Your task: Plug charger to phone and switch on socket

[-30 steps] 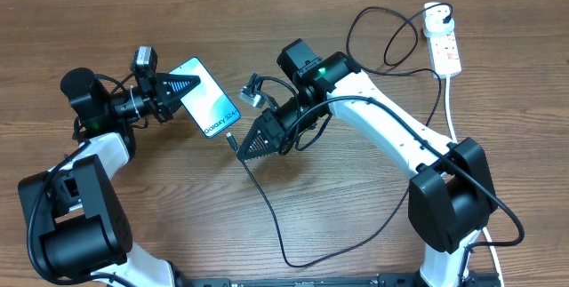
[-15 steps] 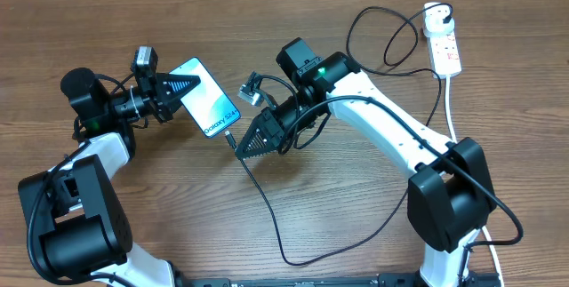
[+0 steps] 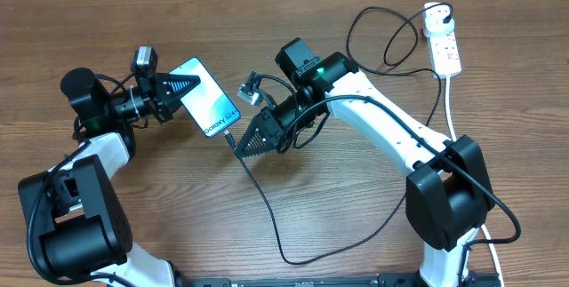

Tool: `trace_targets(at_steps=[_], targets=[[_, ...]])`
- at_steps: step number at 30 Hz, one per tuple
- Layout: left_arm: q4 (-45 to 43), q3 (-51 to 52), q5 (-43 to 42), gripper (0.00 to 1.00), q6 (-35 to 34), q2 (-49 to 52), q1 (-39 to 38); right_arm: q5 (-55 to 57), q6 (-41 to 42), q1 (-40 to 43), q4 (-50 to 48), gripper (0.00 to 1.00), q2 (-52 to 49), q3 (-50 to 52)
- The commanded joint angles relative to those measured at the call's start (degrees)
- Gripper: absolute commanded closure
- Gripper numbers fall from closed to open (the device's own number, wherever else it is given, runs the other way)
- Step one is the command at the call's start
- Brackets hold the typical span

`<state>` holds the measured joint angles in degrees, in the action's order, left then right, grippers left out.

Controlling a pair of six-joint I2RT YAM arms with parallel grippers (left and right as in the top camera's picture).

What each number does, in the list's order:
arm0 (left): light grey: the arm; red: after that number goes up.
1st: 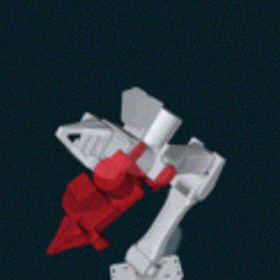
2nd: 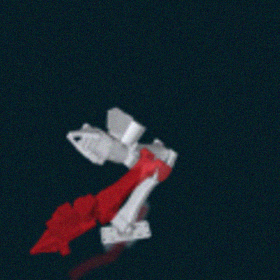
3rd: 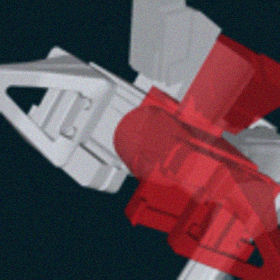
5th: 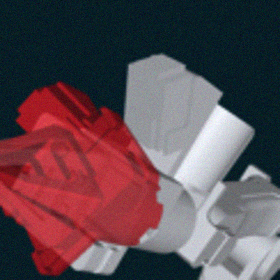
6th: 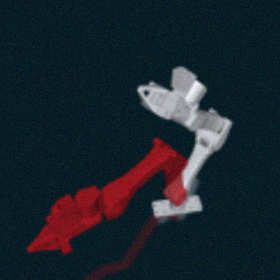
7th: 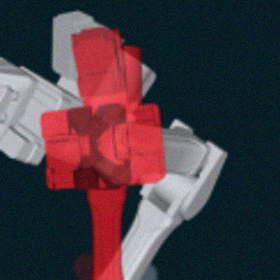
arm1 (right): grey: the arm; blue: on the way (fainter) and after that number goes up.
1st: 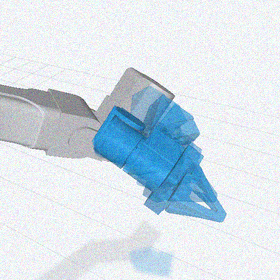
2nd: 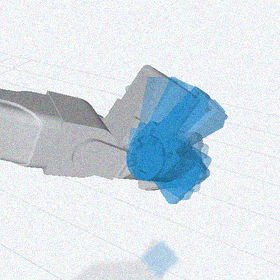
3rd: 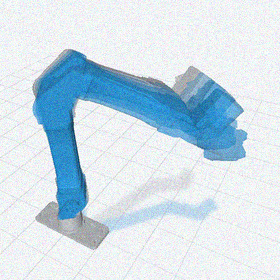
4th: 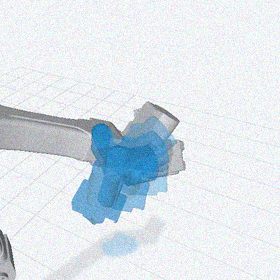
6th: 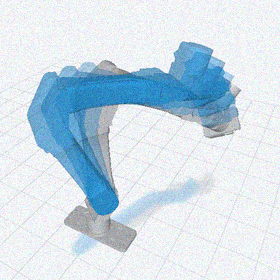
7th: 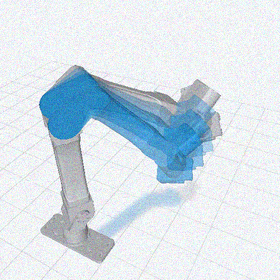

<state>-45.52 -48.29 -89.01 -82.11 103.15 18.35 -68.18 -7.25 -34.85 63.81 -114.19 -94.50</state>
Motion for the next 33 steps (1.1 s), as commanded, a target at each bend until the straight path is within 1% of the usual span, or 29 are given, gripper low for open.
trace_targets(at_steps=[1,3,9,12,19,28,33], targets=[[-1.11,-1.36,-1.53,0.96,-0.22,0.35,-0.37,-0.92,0.37,0.59,-0.33,0.97,-0.83,-1.07],[-1.75,-1.36,-1.53,0.96,-0.22,0.35,-0.37,-0.90,0.39,0.59,-0.33,0.97,-0.90,-1.07],[-1.92,-1.36,-1.53,0.96,-0.20,0.35,-0.37,-0.07,4.90,0.74,-1.90,0.97,-1.36,-1.05],[-2.71,-1.36,-1.53,0.96,-0.28,0.33,-0.37,-0.07,5.77,0.87,-2.12,0.97,-1.68,-1.05],[-7.08,-1.36,-1.53,0.96,-2.84,0.33,-0.37,-0.11,5.99,0.85,-2.19,0.97,-1.73,-1.03],[-7.06,-1.36,-1.53,0.96,-2.78,0.35,-0.37,-2.71,6.12,1.46,-2.47,0.96,-1.73,-1.05],[-7.06,-1.36,-1.53,0.96,-2.78,0.33,-0.37,-6.40,2.19,1.84,-0.07,0.97,-1.73,-1.05]])
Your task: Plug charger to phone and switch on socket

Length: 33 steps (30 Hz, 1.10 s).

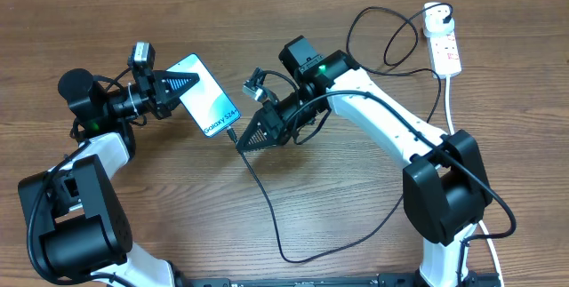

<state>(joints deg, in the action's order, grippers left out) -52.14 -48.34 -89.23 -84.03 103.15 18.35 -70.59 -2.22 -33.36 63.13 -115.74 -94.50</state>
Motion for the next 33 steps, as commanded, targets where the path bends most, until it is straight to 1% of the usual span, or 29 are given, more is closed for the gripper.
trace_targets(at_steps=[1,8,14,18,33], targets=[[-0.44,-1.31,-1.31,0.96,-0.85,0.33,-0.37,-4.13,-3.65,0.35,1.22,0.97,-0.17,-1.05],[-0.44,-1.31,-1.29,0.96,-0.92,0.33,-0.37,-5.44,-5.38,0.33,1.84,0.97,-0.24,-0.94],[-0.44,-1.31,-1.31,0.96,-0.92,0.33,-0.37,-10.67,-6.84,0.46,0.17,0.97,-0.94,1.25],[-0.44,-1.31,-1.31,0.96,-0.92,0.33,-0.37,-12.09,-7.10,0.44,0.13,0.97,-2.23,1.29],[-0.44,-1.31,-1.31,0.96,-1.75,0.33,-0.37,-9.84,-7.13,1.16,0.00,0.97,-3.43,1.29]])
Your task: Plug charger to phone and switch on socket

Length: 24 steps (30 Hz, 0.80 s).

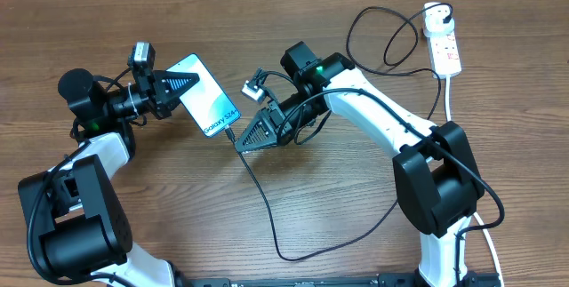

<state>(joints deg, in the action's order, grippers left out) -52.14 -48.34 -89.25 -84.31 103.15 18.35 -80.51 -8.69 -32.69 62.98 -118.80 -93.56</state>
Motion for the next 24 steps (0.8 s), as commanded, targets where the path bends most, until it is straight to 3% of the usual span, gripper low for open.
trace_targets(at_steps=[1,24], targets=[[-0.44,-1.31,-1.29,0.96,-1.46,0.33,-0.37,0.07,-0.79,0.48,0.37,0.97,-0.37,0.35],[-0.44,-1.31,-1.27,0.96,-1.44,0.33,-0.28,-0.13,-3.58,0.11,2.86,0.97,-0.37,0.35]])
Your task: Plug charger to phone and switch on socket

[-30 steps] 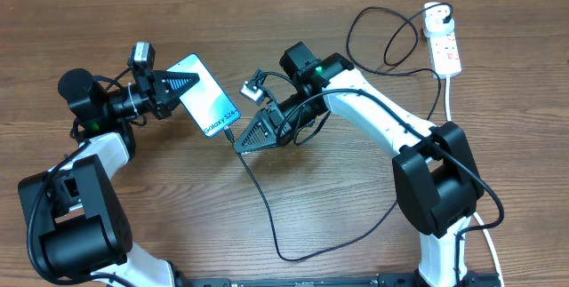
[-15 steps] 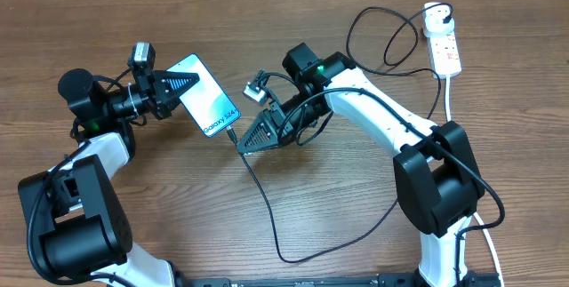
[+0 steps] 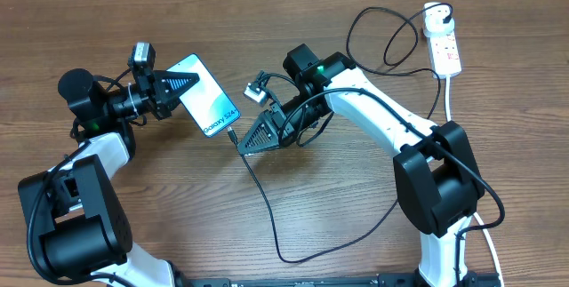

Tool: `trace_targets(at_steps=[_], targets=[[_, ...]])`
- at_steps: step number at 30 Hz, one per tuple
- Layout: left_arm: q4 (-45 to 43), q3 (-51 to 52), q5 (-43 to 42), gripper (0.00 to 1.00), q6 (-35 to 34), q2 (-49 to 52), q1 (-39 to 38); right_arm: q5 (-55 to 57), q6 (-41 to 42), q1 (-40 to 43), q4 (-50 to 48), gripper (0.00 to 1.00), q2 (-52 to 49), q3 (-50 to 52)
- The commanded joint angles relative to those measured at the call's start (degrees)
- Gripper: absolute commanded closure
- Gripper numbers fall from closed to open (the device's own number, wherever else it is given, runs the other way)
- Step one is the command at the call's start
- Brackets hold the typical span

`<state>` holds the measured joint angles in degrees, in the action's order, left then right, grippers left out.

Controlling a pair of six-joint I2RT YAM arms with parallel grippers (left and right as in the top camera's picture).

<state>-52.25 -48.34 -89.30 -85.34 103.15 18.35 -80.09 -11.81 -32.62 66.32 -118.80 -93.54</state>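
Observation:
A phone (image 3: 206, 94) with a light blue screen lies at an angle on the wooden table, its top end between the fingers of my left gripper (image 3: 180, 84), which is shut on it. My right gripper (image 3: 242, 143) is shut on the black plug of the charger cable (image 3: 267, 207), and the plug tip meets the phone's lower end. From there the cable runs down the table, loops right and goes up to the white power strip (image 3: 444, 40) at the top right. The strip's switch is too small to read.
The black cable makes a wide loop (image 3: 382, 43) near the power strip. A white lead (image 3: 450, 105) runs from the strip down the right side past the right arm's base (image 3: 440, 203). The left arm's base (image 3: 76, 225) stands at the lower left.
My right gripper has shifted very slightly, still holding the plug against the phone's lower end. The phone and left gripper have not moved.
At first my right gripper held the plug just short of the phone's lower end while the left gripper held the phone. Then the plug was at the phone's lower end. It has stayed there since, with both grippers holding.

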Motion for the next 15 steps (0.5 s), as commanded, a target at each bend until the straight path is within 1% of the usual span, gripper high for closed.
trace_targets(at_steps=[1,9,15], targets=[[-0.33,-1.31,-1.22,0.95,-0.42,0.33,-0.28,-0.55,-0.24,-0.07,-0.76,0.97,-0.37,0.33],[-0.33,-1.31,-1.22,0.96,-0.44,0.33,-0.28,-0.50,2.80,-0.37,-3.78,0.97,-0.61,0.33],[-0.33,-1.31,-1.22,0.96,-0.42,0.33,-0.26,-0.37,2.78,-0.37,-2.93,0.97,-0.66,0.33]])
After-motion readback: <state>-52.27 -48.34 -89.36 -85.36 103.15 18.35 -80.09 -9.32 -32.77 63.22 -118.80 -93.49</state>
